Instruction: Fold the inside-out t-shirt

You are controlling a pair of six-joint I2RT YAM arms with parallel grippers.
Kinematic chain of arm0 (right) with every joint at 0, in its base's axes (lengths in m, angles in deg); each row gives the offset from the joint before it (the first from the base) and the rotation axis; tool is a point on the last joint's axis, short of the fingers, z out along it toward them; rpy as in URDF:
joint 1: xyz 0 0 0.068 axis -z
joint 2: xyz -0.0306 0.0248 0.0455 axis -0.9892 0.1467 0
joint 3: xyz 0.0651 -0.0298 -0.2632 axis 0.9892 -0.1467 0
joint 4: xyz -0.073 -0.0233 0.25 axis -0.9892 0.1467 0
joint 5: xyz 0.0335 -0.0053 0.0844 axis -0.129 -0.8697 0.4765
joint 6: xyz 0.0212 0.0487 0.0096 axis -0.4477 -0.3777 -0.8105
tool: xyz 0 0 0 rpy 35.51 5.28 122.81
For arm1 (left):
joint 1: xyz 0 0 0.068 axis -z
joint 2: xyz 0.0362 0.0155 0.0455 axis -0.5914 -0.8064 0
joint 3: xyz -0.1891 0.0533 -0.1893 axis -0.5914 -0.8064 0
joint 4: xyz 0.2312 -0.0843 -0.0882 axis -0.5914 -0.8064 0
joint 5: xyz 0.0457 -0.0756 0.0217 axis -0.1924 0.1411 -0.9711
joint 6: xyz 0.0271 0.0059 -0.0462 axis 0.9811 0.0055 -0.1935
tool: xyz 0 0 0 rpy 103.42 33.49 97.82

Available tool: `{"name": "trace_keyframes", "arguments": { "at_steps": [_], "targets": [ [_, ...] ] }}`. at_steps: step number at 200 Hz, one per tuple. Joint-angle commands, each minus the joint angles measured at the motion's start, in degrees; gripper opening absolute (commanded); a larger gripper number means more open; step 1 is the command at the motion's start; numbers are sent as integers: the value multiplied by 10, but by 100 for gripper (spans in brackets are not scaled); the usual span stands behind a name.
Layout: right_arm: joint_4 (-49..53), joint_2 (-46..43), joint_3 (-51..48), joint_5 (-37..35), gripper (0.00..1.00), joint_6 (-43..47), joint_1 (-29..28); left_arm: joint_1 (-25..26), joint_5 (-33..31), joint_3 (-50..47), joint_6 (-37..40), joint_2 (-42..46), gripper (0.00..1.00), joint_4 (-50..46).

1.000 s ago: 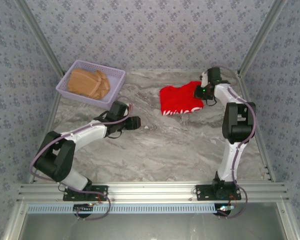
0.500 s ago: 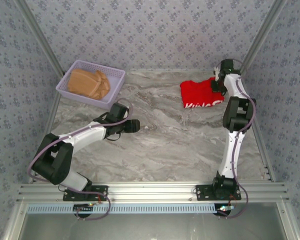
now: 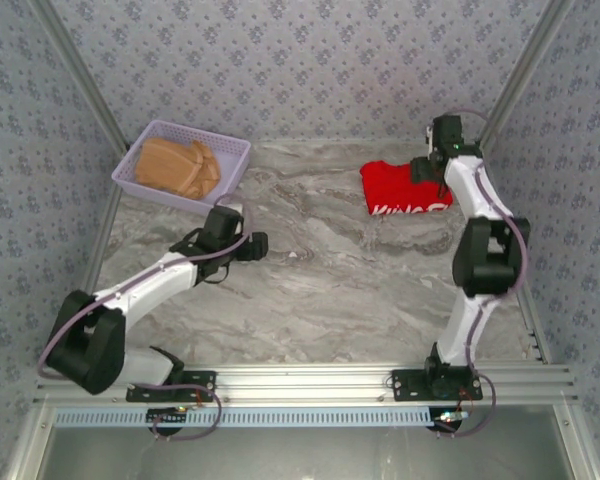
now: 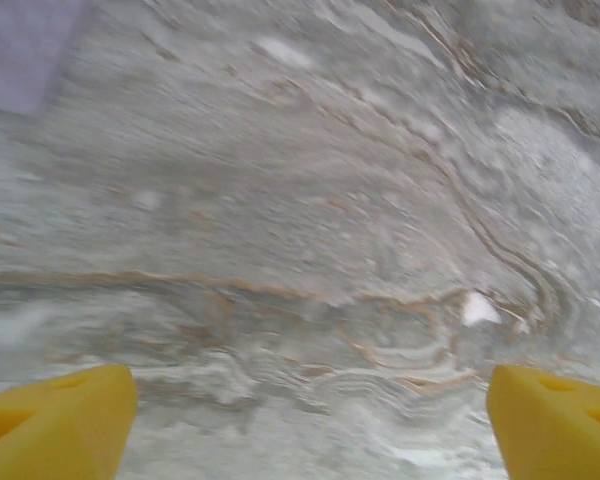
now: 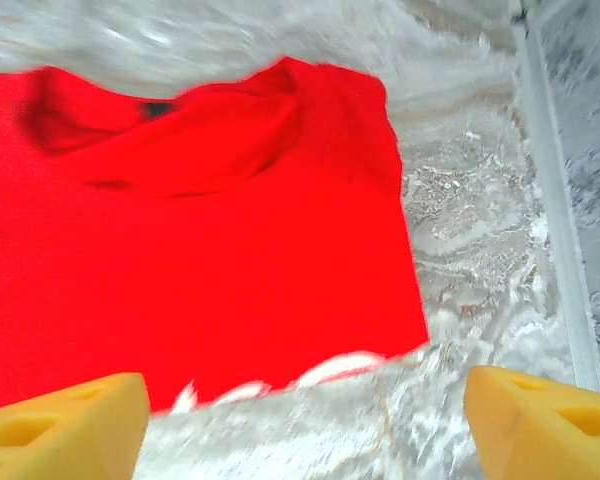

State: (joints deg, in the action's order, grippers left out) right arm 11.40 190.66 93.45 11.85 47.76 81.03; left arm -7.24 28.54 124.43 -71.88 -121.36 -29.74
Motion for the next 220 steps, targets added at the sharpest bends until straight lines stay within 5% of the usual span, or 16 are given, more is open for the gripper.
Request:
{"name": "trace_keyframes", "arguments": {
  "at_steps": [1,48,72,91,121,132,162,200,220],
  "targets": [
    [-96,-118,-138,-18,89,-53,-45,-26,-76,-28,21,53,98,28],
    [-225,-314,-430,-59,100,-126,-100,-91,-192,-128,53,168,98,124],
    [-324,-345,-540,-78,100,-120,-95,-133,-160,-187,110,159,98,239],
    [-422,-337,-596,-106,100,-81,-90,-153,-146,-175,145,133,98,258],
    [-609,-284,-667,-56,100,-63,-47,-174,-129,-175,214,70,98,338],
    [-579,-276,-650,-54,100,-84,-35,-190,-115,-177,219,46,98,351],
    [-695,-262,-679,-25,100,-63,-8,-240,-51,-209,221,-19,98,453],
    [-824,-197,-707,10,100,-42,23,-282,7,-186,225,-44,98,448],
    [-853,-166,-715,10,100,-41,12,-293,39,-208,231,-102,98,546]
  ]
}}
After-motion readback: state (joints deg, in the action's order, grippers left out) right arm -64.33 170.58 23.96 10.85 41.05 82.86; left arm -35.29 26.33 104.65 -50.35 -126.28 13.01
